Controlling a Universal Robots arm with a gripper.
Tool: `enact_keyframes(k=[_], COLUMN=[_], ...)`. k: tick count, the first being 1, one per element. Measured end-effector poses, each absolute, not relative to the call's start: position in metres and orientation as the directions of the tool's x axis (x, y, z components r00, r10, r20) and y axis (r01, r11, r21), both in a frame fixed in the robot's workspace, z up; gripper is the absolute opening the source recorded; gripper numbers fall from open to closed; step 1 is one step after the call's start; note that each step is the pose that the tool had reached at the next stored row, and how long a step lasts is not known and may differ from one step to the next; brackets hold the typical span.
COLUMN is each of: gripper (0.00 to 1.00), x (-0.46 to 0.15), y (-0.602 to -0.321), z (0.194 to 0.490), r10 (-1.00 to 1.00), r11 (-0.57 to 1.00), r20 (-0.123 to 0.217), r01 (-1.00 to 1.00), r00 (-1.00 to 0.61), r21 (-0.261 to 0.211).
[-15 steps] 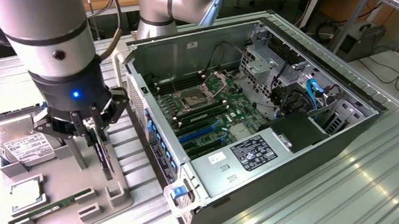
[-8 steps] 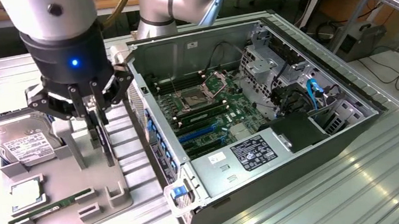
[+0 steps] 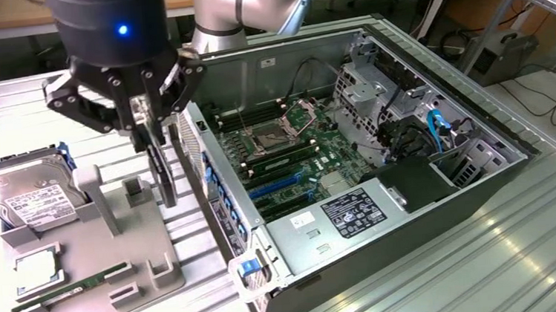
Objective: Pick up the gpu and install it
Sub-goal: 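Pick up the gpu and move the gpu toward the slot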
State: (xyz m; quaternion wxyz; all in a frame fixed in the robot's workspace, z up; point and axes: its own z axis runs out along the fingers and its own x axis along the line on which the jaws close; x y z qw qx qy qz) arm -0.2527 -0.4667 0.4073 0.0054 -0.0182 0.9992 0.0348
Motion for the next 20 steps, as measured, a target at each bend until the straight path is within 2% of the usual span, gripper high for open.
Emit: enact_keyframes(k=[5, 20], gripper=[0.26, 0.26], x=[-0.22, -0.142], y=[-0.469, -0.469], z=[0.425, 0.423], r10=[-0.036, -0.036], r11=[0.996, 0.995], r20=[-0.013, 0.002], r01=[-0.037, -0.036], r00=[-0.999, -0.999], r21=[0.081, 0.089])
